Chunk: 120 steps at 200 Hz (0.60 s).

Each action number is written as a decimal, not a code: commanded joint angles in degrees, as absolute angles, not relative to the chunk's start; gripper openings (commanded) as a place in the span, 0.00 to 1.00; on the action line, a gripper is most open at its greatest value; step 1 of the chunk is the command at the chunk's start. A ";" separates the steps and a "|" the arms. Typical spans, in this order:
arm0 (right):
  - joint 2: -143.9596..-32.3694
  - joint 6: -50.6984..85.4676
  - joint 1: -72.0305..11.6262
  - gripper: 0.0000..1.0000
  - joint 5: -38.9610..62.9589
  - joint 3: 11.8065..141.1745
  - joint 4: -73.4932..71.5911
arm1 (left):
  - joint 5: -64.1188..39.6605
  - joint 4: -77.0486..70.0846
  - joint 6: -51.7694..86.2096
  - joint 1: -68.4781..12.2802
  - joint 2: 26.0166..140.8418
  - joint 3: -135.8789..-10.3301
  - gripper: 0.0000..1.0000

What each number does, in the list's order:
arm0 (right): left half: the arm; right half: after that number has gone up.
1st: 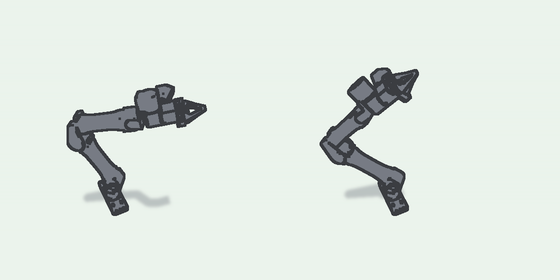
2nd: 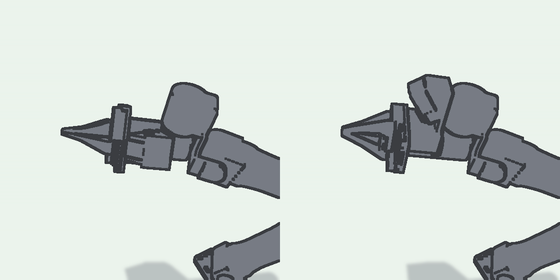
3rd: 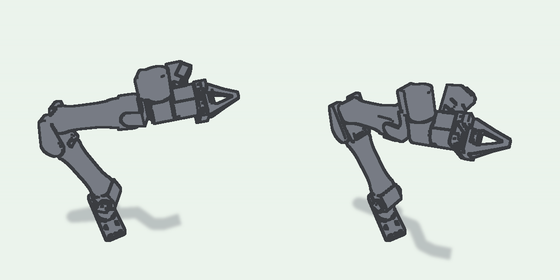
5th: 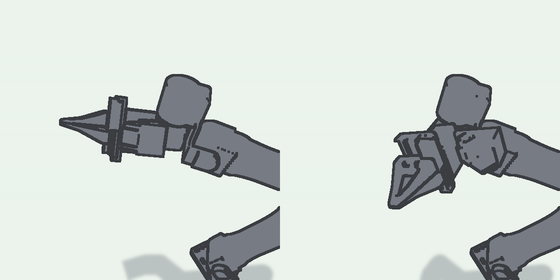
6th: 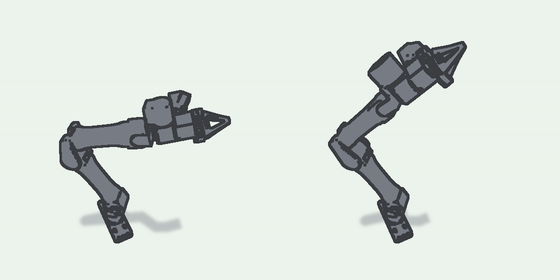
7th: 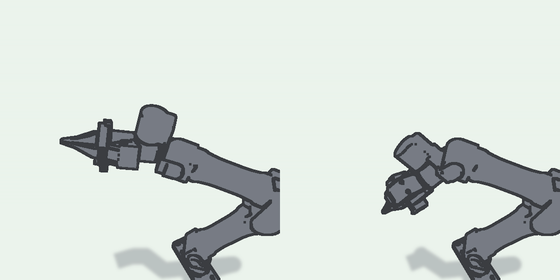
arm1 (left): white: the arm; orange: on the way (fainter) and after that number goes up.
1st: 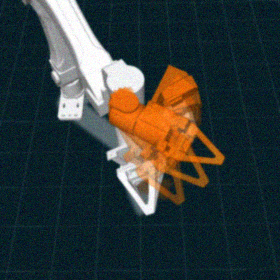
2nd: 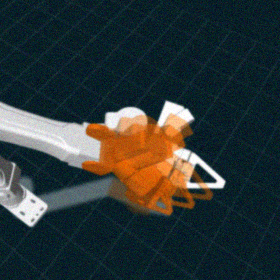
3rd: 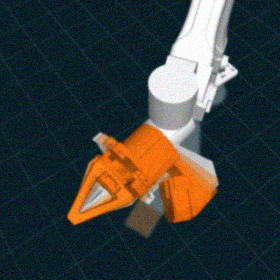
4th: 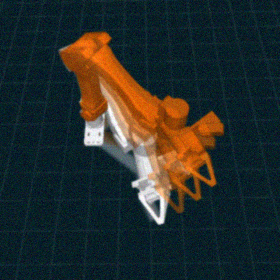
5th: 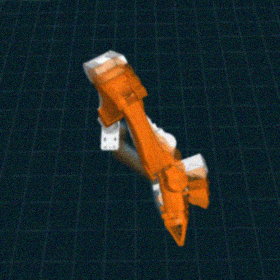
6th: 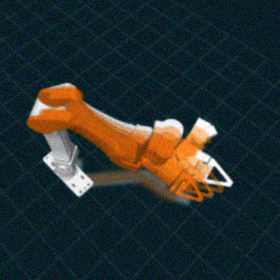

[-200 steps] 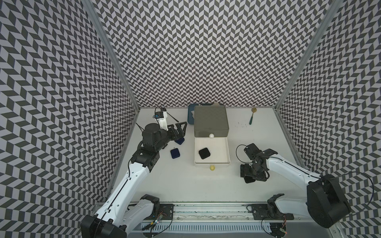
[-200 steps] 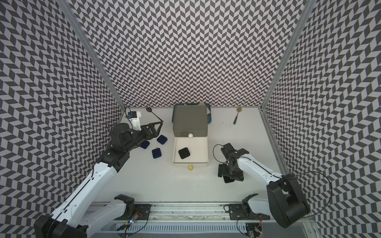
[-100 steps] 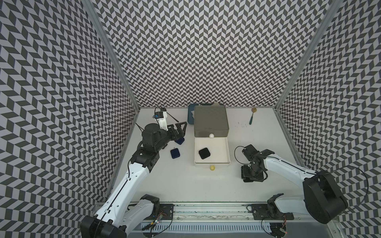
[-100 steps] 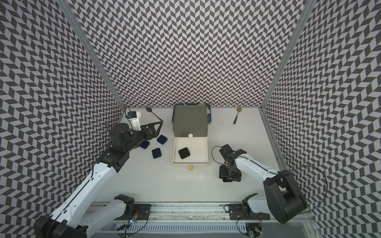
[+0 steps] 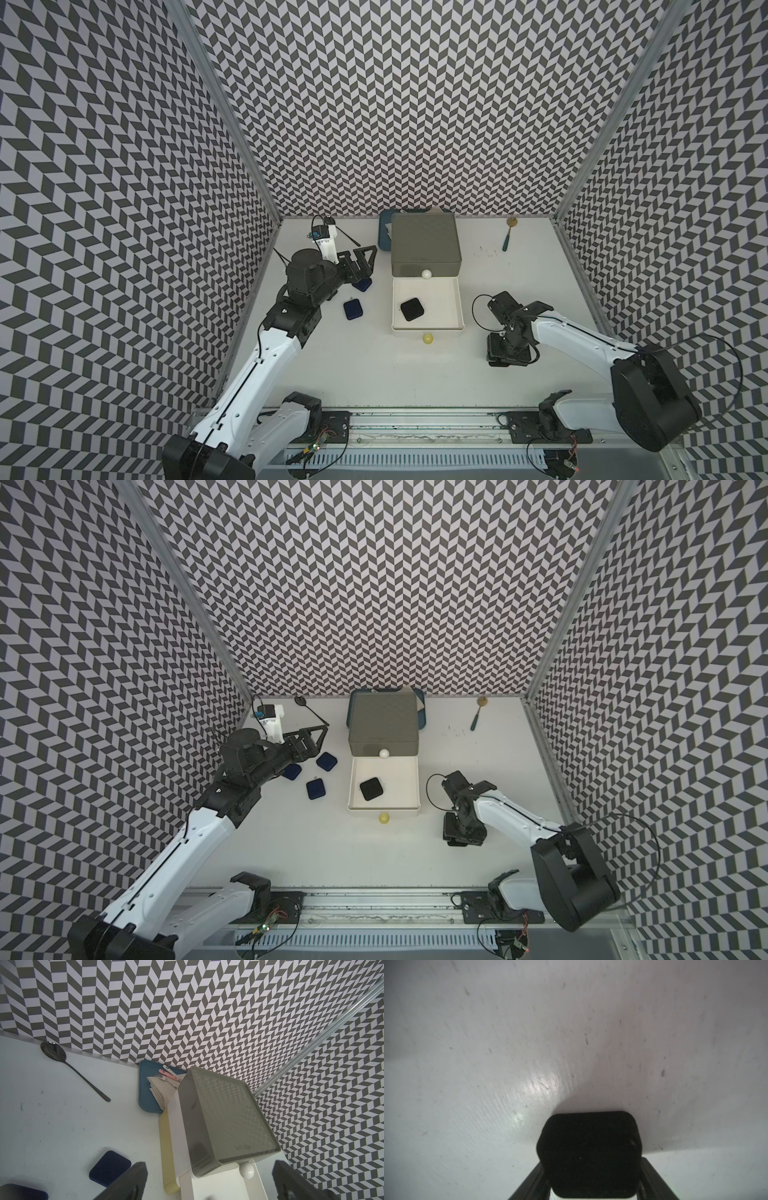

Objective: Place the brooch boxes into the drawer by color
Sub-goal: Pick up the brooch box from the center of the board.

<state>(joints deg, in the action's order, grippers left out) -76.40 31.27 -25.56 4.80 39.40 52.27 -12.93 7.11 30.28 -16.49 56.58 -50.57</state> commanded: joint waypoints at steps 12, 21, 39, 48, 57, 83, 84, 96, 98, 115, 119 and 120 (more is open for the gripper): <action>-73.37 30.35 -26.45 0.43 3.25 44.31 53.30 | -13.19 8.22 29.64 -16.61 55.21 -51.88 1.00; -72.73 30.11 -26.46 0.43 3.08 45.88 54.02 | -12.81 8.94 29.33 -16.61 55.03 -52.27 1.00; -71.99 29.15 -26.50 0.43 2.73 49.50 54.54 | -11.68 9.48 28.70 -16.61 54.58 -52.30 1.00; -71.98 28.72 -26.54 0.43 2.19 51.86 55.54 | -11.52 9.86 28.55 -16.61 54.69 -52.44 1.00; -71.81 28.30 -26.70 0.43 2.02 54.36 56.64 | -11.60 10.55 28.63 -16.61 55.06 -53.02 1.00; -71.00 26.74 -26.94 0.43 0.15 62.65 61.76 | -12.14 11.84 28.95 -16.61 54.55 -54.61 1.00; -70.96 26.64 -26.96 0.43 0.08 63.01 61.95 | -12.14 11.90 28.98 -16.61 54.48 -54.64 1.00; -70.57 25.71 -27.07 0.43 -0.72 66.91 64.82 | -11.38 12.61 28.81 -16.61 53.82 -55.23 1.00; -70.57 25.57 -27.14 0.43 -0.77 67.35 65.12 | -11.17 12.71 28.78 -16.61 53.73 -55.34 1.00; -70.23 24.53 -27.76 0.40 -0.52 71.82 66.55 | -9.95 14.33 28.26 -16.61 53.27 -56.32 1.00; -70.22 24.45 -28.25 0.39 -0.65 72.80 66.73 | -9.82 14.67 28.16 -16.51 53.26 -56.53 1.00; -70.22 24.44 -28.36 0.39 -0.68 73.00 66.81 | -9.83 14.80 28.10 -16.56 53.26 -56.57 1.00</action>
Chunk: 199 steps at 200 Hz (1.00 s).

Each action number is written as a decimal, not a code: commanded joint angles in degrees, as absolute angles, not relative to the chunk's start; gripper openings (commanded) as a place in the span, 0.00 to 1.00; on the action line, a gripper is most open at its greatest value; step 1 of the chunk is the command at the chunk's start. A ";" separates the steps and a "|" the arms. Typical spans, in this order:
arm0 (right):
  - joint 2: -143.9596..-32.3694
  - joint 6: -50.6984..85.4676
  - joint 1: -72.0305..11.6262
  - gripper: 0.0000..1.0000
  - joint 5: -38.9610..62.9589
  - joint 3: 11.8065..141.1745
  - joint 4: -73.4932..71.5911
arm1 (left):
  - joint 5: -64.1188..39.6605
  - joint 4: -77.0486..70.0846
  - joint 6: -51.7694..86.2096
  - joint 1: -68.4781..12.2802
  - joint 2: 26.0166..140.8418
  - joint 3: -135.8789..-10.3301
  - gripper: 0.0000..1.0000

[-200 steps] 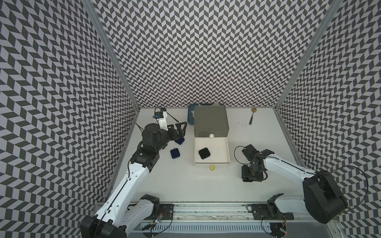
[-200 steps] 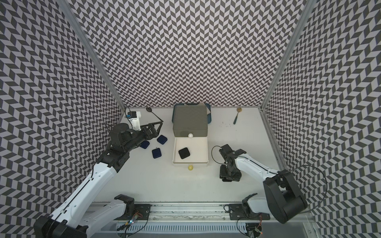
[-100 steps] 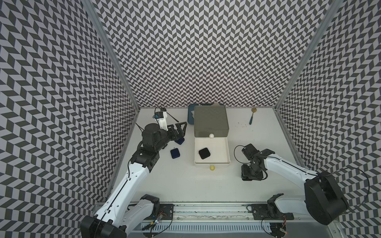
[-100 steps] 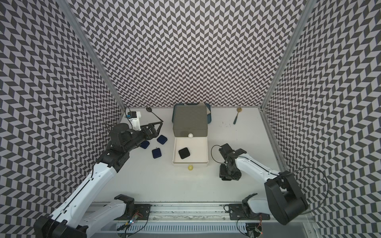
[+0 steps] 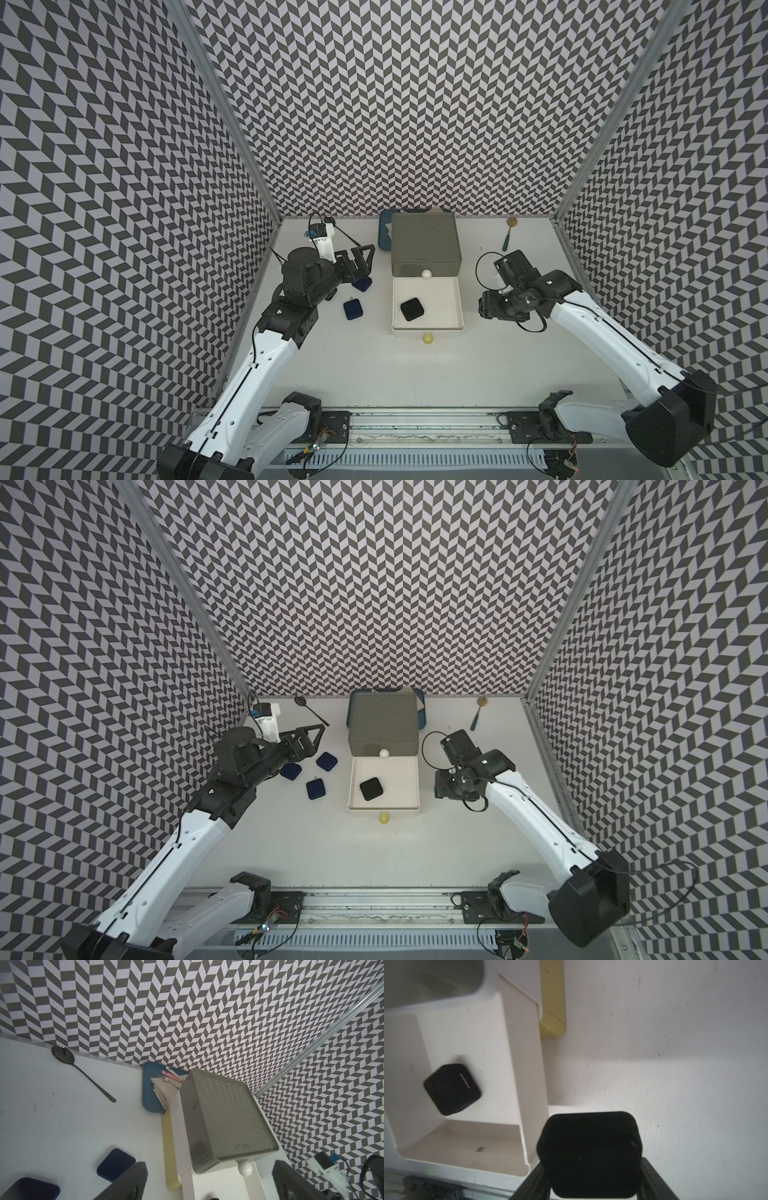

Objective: Place the brooch boxes into the drawer by color
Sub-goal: Pick up the brooch box from the center of the board, then place the brooch box in the drawer.

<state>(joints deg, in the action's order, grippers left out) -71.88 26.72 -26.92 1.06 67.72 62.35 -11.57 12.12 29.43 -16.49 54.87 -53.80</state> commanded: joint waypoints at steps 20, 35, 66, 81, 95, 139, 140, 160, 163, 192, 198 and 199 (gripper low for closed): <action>-70.86 25.06 -32.22 0.39 -2.24 77.69 66.95 | -10.01 16.39 28.25 -16.58 53.13 -57.73 1.00; -72.69 25.78 -35.47 0.39 -2.79 80.59 67.06 | -10.28 16.78 28.91 -16.61 52.57 -57.92 1.00; -78.14 26.70 -42.28 0.40 -3.87 85.05 66.60 | -10.03 18.42 29.53 -16.61 51.30 -57.83 1.00; -80.34 26.62 -43.78 0.40 -3.91 85.09 65.31 | -9.87 19.39 29.60 -16.57 50.74 -57.93 1.00; -82.53 26.41 -44.65 0.40 -3.83 85.20 64.28 | -9.59 20.19 29.66 -16.61 50.13 -58.01 1.00; -88.68 26.82 -45.62 0.41 -3.39 86.24 60.57 | -8.77 22.14 29.75 -16.61 48.43 -58.23 1.00; -88.77 26.81 -45.62 0.41 -3.36 86.28 60.48 | -8.78 22.19 29.73 -16.61 48.43 -58.25 1.00; -90.77 26.58 -45.62 0.41 -3.24 86.88 59.94 | -8.79 22.50 29.77 -16.61 48.60 -58.70 1.00; -91.13 26.50 -45.62 0.41 -3.22 86.94 59.94 | -8.83 22.58 29.84 -16.61 48.60 -58.75 1.00; -93.22 25.94 -45.57 0.41 -3.63 86.30 59.00 | -8.90 22.34 30.06 -16.61 48.60 -58.92 1.00; -93.62 25.86 -45.61 0.41 -3.82 86.11 58.74 | -8.88 22.32 30.16 -16.61 48.60 -58.94 1.00; -93.70 25.85 -45.61 0.41 -3.84 86.03 58.73 | -8.88 22.32 30.20 -16.61 48.60 -58.91 1.00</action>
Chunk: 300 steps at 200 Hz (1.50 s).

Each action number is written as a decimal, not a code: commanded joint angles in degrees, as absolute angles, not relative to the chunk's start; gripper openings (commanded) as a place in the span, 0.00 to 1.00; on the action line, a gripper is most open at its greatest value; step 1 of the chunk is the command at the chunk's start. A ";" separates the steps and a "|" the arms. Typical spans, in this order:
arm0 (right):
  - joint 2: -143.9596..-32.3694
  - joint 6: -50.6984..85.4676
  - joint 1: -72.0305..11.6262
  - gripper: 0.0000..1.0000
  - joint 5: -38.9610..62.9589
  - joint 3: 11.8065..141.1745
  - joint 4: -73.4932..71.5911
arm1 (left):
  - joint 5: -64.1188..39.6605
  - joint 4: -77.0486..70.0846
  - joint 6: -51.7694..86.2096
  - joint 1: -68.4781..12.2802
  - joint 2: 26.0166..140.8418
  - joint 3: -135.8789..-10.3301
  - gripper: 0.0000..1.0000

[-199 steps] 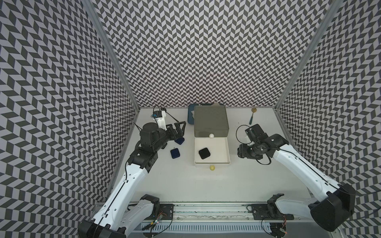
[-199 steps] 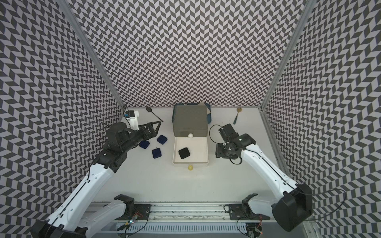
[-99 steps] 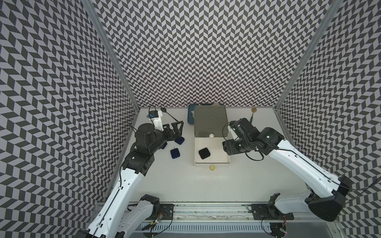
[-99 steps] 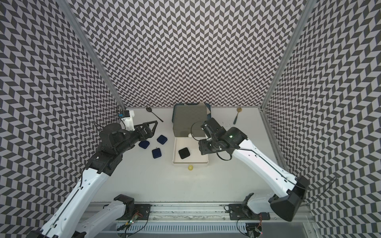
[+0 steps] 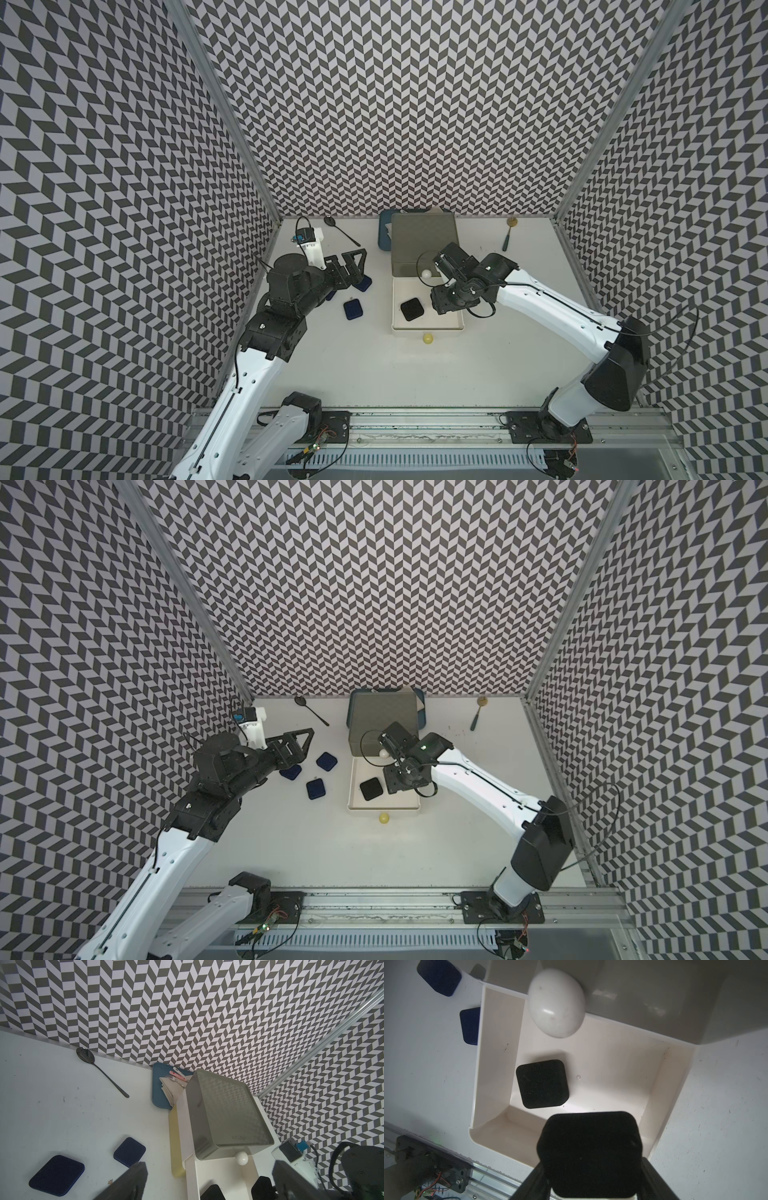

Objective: Place the brooch boxes into the drawer by color
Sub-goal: Place the brooch box in the drawer.

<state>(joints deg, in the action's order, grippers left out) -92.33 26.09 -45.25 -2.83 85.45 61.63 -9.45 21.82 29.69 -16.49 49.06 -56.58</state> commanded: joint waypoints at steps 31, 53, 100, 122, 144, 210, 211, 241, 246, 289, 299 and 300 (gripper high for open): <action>-95.65 25.01 -45.50 0.42 -4.59 85.78 57.61 | -9.09 22.65 30.28 -16.61 48.61 -59.48 1.00; -97.04 24.39 -45.44 0.42 -5.01 86.09 57.31 | -8.88 23.35 29.84 -16.61 48.75 -60.20 1.00; -100.18 23.48 -44.92 0.42 -5.79 85.46 56.63 | -8.78 23.47 29.76 -16.61 48.69 -60.30 1.00; -100.70 23.30 -44.50 0.43 -5.15 84.83 55.57 | -8.65 23.51 29.65 -16.61 48.60 -60.21 1.00; -101.66 23.03 -44.29 0.43 -4.97 84.83 55.38 | -8.73 23.38 29.66 -16.61 48.69 -60.12 1.00; -103.27 21.89 -43.49 0.45 -3.60 84.20 54.25 | -8.19 23.71 29.45 -16.61 48.08 -59.76 1.00; -103.27 21.88 -43.50 0.45 -3.60 84.20 54.24 | -8.18 23.72 29.45 -16.61 48.08 -59.72 1.00; -103.71 21.75 -43.02 0.46 -3.24 83.89 53.96 | -8.00 23.91 29.30 -16.61 48.08 -59.72 1.00; -103.71 21.77 -43.06 0.46 -3.25 83.85 53.96 | -8.02 23.91 29.28 -16.61 48.08 -59.70 1.00; -101.06 22.22 -43.07 0.47 -3.32 82.50 53.10 | -7.72 24.17 29.07 -16.61 47.89 -59.67 1.00; -99.42 22.49 -43.07 0.47 -3.66 82.41 52.83 | -7.60 24.26 29.01 -16.60 47.90 -59.64 1.00; -99.24 22.50 -43.07 0.47 -3.72 82.38 52.87 | -7.58 24.26 29.01 -16.56 47.90 -59.61 1.00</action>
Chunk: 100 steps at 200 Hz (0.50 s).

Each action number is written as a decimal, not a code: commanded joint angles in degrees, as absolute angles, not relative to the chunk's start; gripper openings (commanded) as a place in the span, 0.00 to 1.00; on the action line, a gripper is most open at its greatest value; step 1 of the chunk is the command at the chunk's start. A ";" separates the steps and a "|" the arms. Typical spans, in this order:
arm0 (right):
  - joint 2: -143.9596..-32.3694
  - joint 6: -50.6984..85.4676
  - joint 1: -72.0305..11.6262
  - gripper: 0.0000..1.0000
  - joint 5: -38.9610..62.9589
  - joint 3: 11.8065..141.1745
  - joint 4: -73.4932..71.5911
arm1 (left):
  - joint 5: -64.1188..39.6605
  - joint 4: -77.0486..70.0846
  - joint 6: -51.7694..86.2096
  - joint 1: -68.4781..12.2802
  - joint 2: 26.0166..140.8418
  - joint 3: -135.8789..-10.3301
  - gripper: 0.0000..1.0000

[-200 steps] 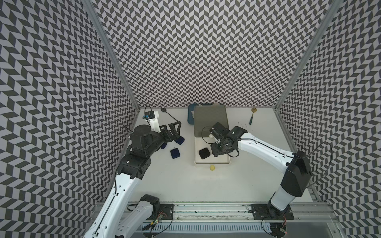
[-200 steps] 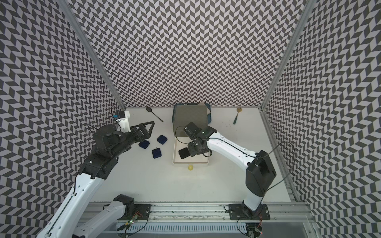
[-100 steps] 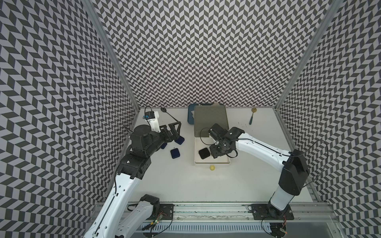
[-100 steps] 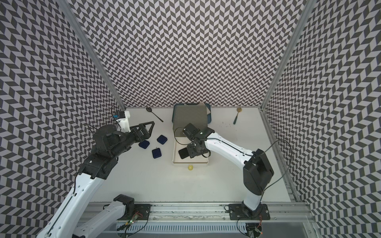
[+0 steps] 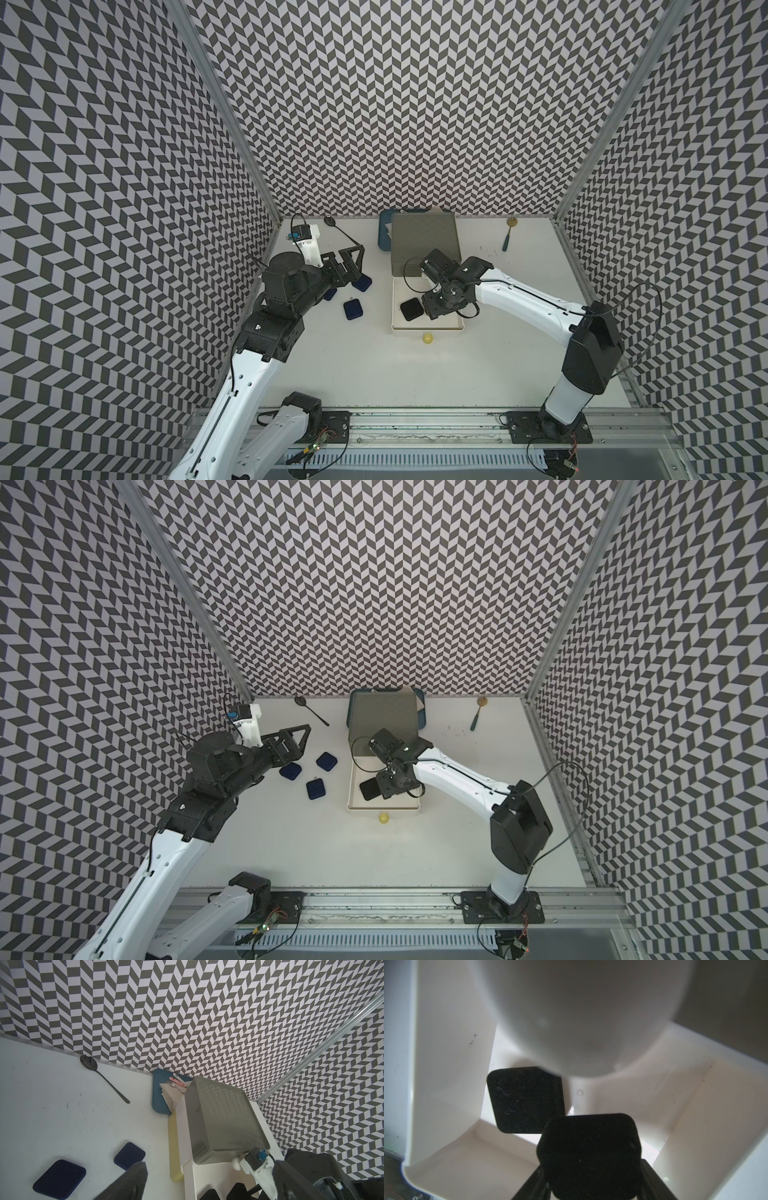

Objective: Place the brooch boxes into the drawer by color
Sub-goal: Place the brooch box in the drawer.

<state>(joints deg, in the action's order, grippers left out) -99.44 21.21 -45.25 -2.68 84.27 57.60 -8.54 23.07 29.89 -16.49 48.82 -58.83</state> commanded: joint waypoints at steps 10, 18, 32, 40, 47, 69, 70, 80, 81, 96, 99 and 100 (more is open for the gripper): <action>-97.73 22.67 -43.07 0.47 -4.00 82.52 52.91 | -7.56 24.17 29.09 -16.61 47.90 -59.51 1.00; -96.67 22.61 -43.04 0.47 -4.32 82.74 53.04 | -7.64 23.92 29.24 -16.61 47.90 -59.43 1.00; -94.88 22.76 -43.05 0.47 -5.23 83.14 53.26 | -7.89 23.65 29.51 -16.61 47.99 -59.47 1.00; -94.04 22.76 -43.07 0.47 -5.52 83.41 53.50 | -7.99 23.56 29.55 -16.61 48.07 -59.46 1.00; -93.35 22.76 -43.02 0.47 -5.56 83.54 53.61 | -8.00 23.55 29.67 -16.61 48.08 -59.48 1.00; -91.47 22.82 -43.14 0.46 -5.23 82.74 53.61 | -8.00 23.55 29.66 -16.61 47.90 -59.45 1.00; -91.39 22.79 -43.15 0.46 -5.16 82.68 53.61 | -8.00 23.55 29.64 -16.61 47.90 -59.43 1.00; -90.83 22.85 -43.20 0.46 -4.93 82.04 53.67 | -8.00 23.64 29.68 -16.61 47.81 -59.43 1.00; -90.77 22.85 -43.22 0.46 -4.84 81.98 53.68 | -8.00 23.64 29.65 -16.61 47.77 -59.46 1.00; -89.86 23.32 -43.46 0.46 -4.39 79.89 53.45 | -8.00 23.77 29.63 -16.61 47.64 -59.49 1.00; -89.56 23.42 -43.50 0.46 -4.35 79.45 53.24 | -7.95 23.81 29.69 -16.61 47.64 -59.48 1.00; -89.47 23.44 -43.55 0.46 -4.33 79.23 53.16 | -7.93 23.82 29.65 -16.61 47.59 -59.45 1.00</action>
